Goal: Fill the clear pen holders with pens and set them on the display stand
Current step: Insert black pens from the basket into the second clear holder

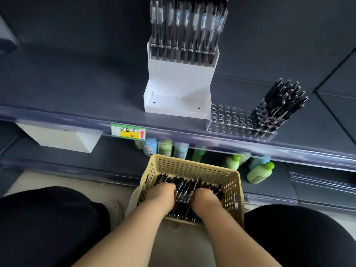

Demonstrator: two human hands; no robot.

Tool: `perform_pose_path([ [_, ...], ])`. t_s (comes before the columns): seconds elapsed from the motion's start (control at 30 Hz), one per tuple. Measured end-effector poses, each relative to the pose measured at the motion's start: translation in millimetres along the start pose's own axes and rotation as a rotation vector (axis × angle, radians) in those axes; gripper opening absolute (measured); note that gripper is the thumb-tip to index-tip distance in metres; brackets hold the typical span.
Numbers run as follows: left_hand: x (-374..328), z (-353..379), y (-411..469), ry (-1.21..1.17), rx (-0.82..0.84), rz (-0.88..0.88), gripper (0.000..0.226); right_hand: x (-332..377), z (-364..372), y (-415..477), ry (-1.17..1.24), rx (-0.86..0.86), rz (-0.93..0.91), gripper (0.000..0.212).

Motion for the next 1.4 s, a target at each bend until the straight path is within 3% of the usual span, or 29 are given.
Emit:
perform_pose_path([
  [0.23,-11,13,28,-0.194,-0.006,-0.063,0.044,-18,16,22,0.219,-0.04,0.246,0.03],
  [0.5,-20,27,36,-0.305,0.042,-0.065,0.032,-19,29,43,0.373,0.023,0.278,0.039],
  [0.73,-19,22,29,-0.37,0.049,-0.073,0.027,-7,22,40,0.374,0.025,0.171,0.035],
  [0.87,-17,12,17,-0.427,0.012,-0.064,0.037,9,4,23,0.437,-0.037,0.024,0.017],
  [0.93,-19,1,9,-0.449,-0.039,-0.044,0.04,16,-9,12,0.436,-0.11,-0.038,0.012],
  [1.07,-23,-34,-15,-0.533,-0.202,-0.011,0.036,21,-36,-14,0.507,-0.252,-0.092,0.026],
  [1.4,-46,-114,-80,-0.865,-0.532,0.145,0.024,26,-121,-87,0.621,-0.629,-0.325,0.018],
])
Point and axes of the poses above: each hand's wrist, its own y-axis towards the middle knuckle, its own z-axis out of the palm, x = y × z, the point moved 10 cm from there along y, towards the middle knuckle, and after that the axes turned 3 degrees about y, right-handed, at the moved point
